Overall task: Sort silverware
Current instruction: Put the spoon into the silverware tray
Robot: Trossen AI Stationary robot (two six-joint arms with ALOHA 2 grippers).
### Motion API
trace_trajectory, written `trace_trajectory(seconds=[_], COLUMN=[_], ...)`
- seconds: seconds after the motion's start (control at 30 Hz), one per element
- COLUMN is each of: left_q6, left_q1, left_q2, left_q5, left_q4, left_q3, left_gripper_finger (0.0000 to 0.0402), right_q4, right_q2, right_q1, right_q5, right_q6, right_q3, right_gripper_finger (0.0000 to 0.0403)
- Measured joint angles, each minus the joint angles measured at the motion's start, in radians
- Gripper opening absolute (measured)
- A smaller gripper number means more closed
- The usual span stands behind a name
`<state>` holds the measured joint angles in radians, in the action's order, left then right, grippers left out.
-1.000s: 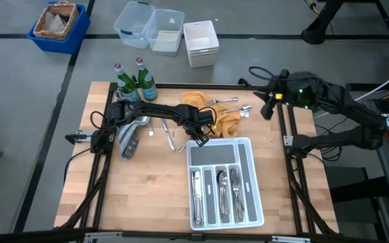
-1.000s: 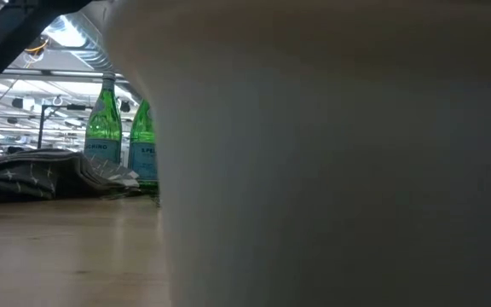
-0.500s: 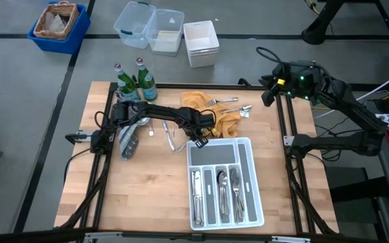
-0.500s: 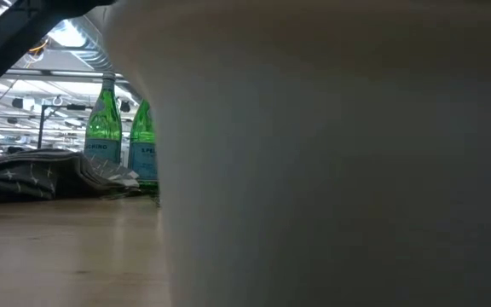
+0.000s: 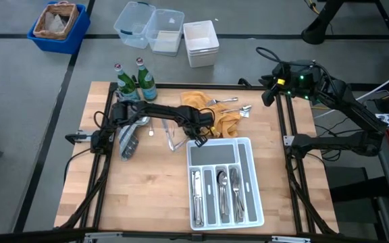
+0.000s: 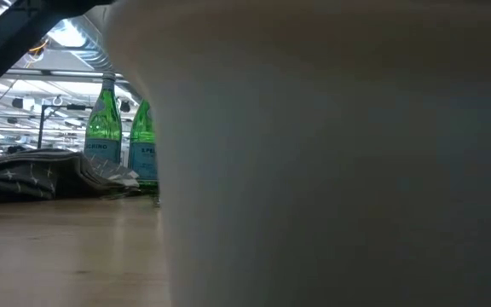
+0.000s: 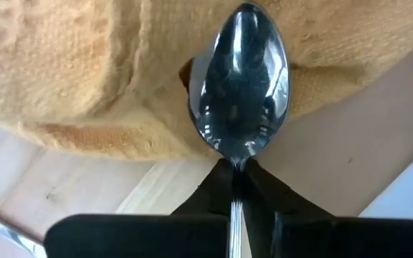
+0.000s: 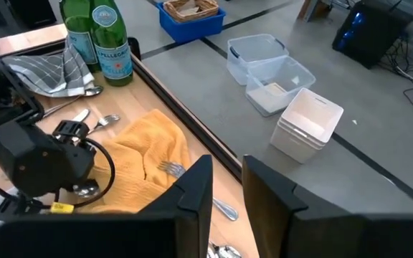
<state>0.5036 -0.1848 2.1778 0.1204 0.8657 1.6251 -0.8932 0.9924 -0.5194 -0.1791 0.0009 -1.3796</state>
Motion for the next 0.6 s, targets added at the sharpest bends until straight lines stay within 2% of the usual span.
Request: trace_trajectory(seconds=[0.4, 0.6], left_q6=[0.062, 0.156], left_q1=[-0.007, -0.003], left_q2=[-0.109, -0.168], left_q5=[-0.011, -0.111], left_q4=[0.060, 0.076], left_q3=[0.000, 0.001], left_gripper_finger=[0.0003, 0.0003], right_q4=[0.000, -0.010], right_q2=[0.000, 0.009], right_q1=[0.000, 0.000], right_q5=[0.000, 0.000], right_q6=[-0.007, -0.007], right_q3=[0.000, 0.000], right_gripper_finger=[0.0079, 0.0079])
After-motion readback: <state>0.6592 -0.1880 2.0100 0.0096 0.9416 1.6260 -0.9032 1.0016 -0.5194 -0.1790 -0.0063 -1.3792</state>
